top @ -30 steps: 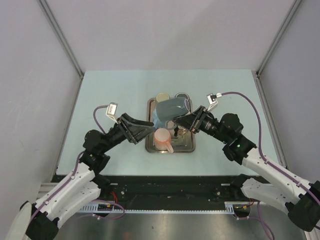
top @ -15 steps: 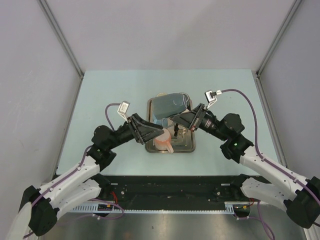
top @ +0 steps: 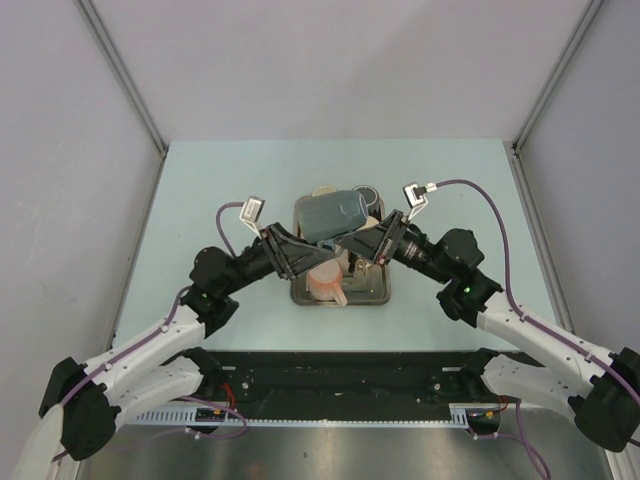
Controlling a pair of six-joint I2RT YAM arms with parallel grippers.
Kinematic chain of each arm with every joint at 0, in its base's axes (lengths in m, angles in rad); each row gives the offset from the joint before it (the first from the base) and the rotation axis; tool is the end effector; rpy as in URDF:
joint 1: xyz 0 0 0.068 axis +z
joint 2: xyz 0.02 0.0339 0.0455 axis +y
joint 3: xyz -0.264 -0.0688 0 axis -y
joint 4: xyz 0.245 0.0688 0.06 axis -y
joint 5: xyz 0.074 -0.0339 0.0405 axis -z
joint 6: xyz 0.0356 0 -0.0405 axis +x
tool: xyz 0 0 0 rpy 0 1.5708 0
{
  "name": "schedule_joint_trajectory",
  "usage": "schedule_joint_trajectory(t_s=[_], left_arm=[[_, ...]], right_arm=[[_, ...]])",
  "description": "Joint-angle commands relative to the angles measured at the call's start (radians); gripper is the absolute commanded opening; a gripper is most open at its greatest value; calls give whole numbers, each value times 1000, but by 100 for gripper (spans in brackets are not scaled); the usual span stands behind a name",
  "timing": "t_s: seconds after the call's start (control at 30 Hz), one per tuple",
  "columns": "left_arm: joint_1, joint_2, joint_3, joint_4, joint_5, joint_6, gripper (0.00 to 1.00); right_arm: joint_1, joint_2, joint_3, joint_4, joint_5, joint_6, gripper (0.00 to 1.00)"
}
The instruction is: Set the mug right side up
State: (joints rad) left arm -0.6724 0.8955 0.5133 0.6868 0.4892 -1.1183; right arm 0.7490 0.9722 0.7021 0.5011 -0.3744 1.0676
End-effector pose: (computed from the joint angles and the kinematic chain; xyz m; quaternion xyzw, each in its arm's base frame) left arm 0.1501 -0.1409 0.3155 0.0635 0.6030 -0.7000 0.3772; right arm 0.1579 0.1645 0.3486 -0.0473 0.6255 0.6783 0.3826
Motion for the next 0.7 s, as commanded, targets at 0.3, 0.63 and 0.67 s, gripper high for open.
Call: schedule_joint_trajectory(t_s=[0.3,0.63,0.67], left_arm=[[-41,31,80,51,-46,-15,54],[-44,40,87,111,-58,-41,40],[-44,42,85,118,-61,-44,40]], right_arm=[[32,-12,28,113,26,-52,0],[39,-4,30,91,22,-60,0],[41,-4,30,86,20,-61,0]])
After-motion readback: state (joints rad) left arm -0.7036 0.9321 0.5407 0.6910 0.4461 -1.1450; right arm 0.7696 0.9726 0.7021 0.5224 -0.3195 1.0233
